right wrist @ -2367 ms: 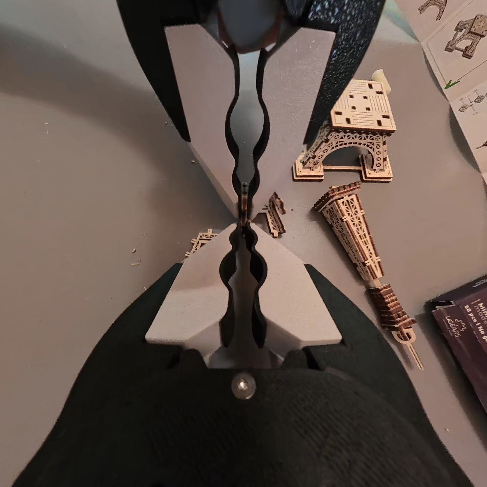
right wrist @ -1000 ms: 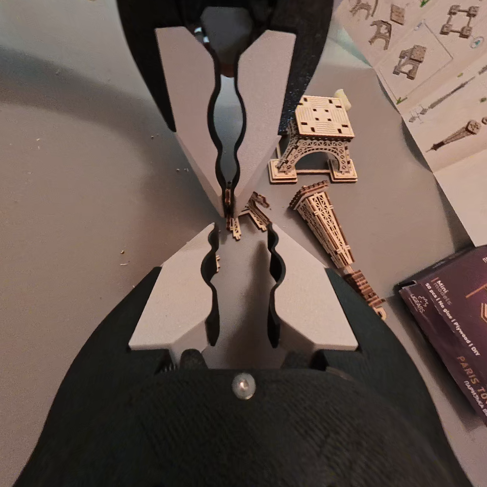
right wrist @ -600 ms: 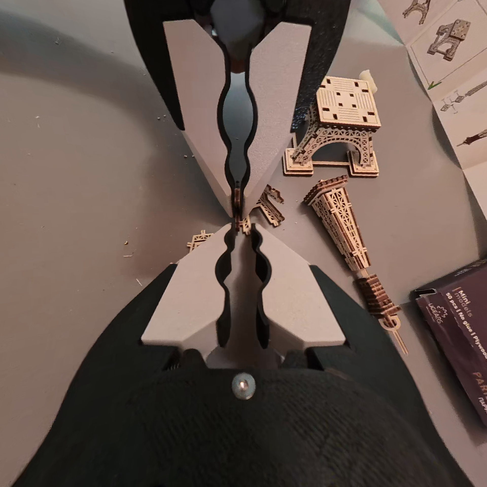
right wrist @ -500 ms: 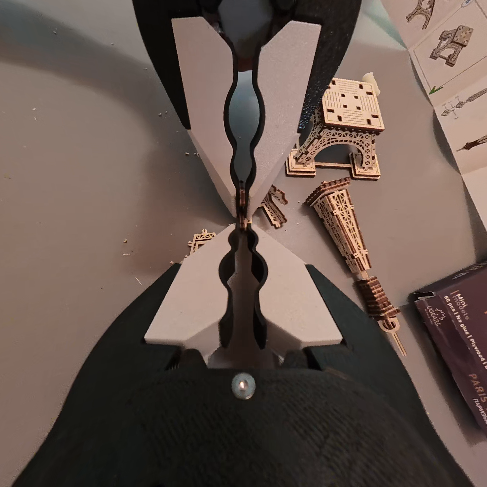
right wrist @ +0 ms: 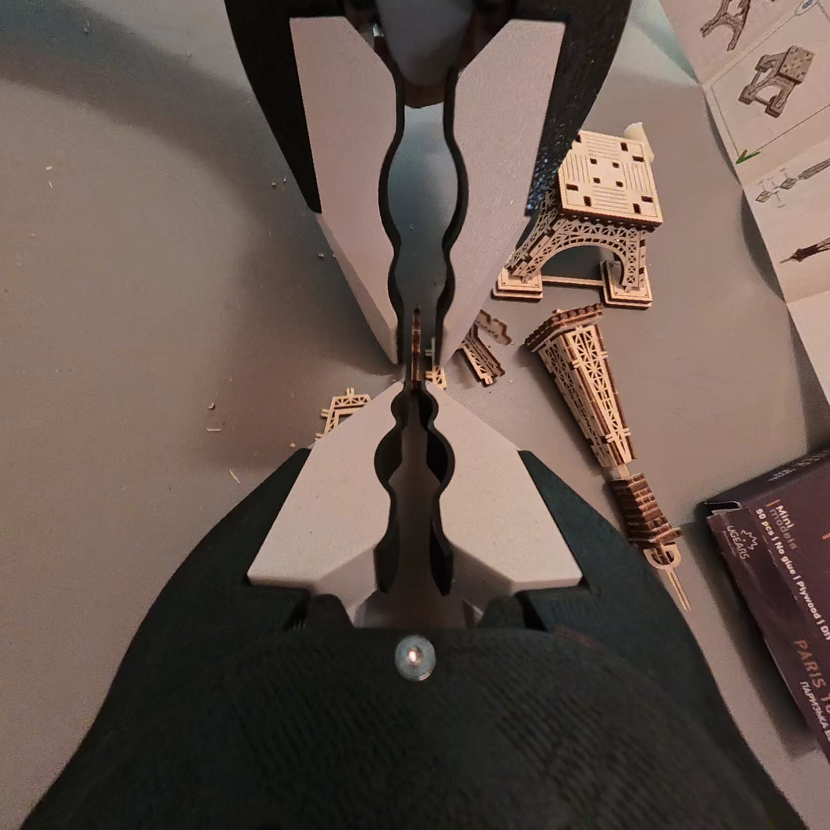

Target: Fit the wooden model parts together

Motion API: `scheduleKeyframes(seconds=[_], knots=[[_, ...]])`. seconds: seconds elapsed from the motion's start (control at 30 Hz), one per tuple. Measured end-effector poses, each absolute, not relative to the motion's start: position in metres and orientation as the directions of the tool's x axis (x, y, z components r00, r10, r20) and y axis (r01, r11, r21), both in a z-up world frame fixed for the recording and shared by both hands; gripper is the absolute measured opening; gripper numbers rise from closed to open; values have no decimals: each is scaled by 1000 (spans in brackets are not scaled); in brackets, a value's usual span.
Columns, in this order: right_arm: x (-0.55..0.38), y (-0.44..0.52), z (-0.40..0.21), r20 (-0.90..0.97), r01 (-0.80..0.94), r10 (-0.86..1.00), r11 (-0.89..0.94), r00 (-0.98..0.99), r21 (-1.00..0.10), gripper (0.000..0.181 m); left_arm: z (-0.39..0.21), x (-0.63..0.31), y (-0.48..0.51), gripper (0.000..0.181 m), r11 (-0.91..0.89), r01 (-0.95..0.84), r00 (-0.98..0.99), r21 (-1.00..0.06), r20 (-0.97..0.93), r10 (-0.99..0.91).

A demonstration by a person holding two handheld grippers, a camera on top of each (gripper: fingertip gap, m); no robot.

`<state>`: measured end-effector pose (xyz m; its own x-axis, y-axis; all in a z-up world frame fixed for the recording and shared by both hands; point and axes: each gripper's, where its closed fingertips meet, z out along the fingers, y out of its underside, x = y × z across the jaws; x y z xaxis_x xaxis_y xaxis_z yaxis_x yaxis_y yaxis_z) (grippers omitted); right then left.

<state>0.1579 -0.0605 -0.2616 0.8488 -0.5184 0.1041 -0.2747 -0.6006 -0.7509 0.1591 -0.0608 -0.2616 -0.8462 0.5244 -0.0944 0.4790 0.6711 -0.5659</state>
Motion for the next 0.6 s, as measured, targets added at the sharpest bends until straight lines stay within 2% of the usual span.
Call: scheduleKeyframes(seconds=[0.07,0.33,0.53,0.6], knots=[[158,-61,-262,105,-274,-518,-601,849,-751,1,-259,161,-58,20,679,463,-856,-569,-88,510],[159,-61,-262,104,-279,-524,-599,845,-751,1,-242,163,-49,25,669,422,-883,-611,-108,458],[159,-61,-262,114,-275,-528,-602,842,-750,1,-254,169,-51,18,697,406,-900,-591,-127,416],[159,-61,-262,115,-274,-528,-602,842,-750,1,-258,171,-53,9,696,414,-898,-587,-138,418]])
